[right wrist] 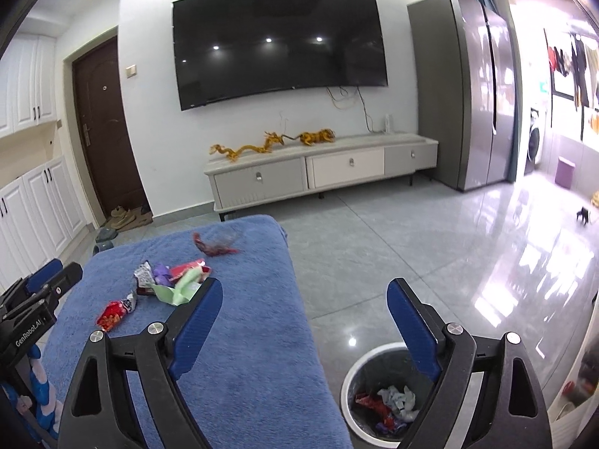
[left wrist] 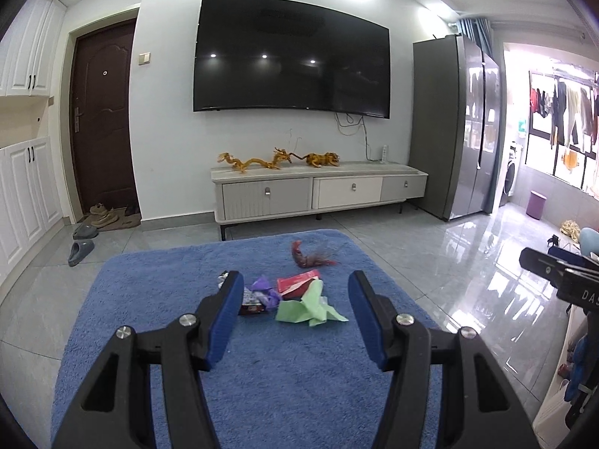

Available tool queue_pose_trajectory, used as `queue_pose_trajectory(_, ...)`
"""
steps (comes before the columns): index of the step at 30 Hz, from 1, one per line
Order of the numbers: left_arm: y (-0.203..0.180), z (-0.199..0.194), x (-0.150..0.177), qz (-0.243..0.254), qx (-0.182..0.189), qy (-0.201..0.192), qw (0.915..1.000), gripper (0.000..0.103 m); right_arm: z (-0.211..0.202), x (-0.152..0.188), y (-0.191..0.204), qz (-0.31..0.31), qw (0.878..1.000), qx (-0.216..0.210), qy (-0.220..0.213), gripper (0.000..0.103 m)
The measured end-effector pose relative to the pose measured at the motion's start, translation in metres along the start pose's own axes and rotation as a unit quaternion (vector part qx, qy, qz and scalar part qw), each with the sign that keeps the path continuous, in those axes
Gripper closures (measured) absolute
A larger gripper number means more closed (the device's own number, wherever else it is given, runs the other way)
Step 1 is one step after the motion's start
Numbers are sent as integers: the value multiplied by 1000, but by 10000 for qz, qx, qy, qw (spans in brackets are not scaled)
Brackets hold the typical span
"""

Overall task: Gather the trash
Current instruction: 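Move both open tools back over the remaining trash on the rug, then grasp the red-white wrapper with left tool while right tool grasps pink wrapper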

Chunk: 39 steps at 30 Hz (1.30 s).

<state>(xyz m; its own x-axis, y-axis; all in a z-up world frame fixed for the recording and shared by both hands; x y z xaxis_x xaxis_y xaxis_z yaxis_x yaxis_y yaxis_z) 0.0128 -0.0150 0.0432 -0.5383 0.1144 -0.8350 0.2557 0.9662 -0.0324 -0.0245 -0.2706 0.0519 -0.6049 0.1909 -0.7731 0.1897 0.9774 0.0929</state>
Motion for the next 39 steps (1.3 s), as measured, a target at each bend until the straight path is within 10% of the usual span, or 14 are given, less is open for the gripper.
queue_pose_trajectory(24,131,43,31,-713,-855,610,9919,29,32,-7,80,-347,9970,-688,70,0)
queue_pose_trajectory(39,121,105,36,-299,-256,1108,9931,29,112,4,94,-442,9900,-926,968,0)
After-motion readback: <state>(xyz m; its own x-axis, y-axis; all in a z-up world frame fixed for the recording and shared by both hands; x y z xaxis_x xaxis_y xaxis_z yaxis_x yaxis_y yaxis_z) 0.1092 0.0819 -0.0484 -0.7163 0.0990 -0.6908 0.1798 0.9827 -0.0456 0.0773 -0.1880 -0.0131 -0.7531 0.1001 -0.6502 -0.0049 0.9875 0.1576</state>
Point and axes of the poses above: each gripper's, at about its wrist camera, not at the fingertips, and z roughly the way its jaws point, y to its left, x to its underside, the point moved 4 cm from there along z, roughly the way its jaws point, and after that the axes turned 10 degrees about y, right-handed, at the moved point
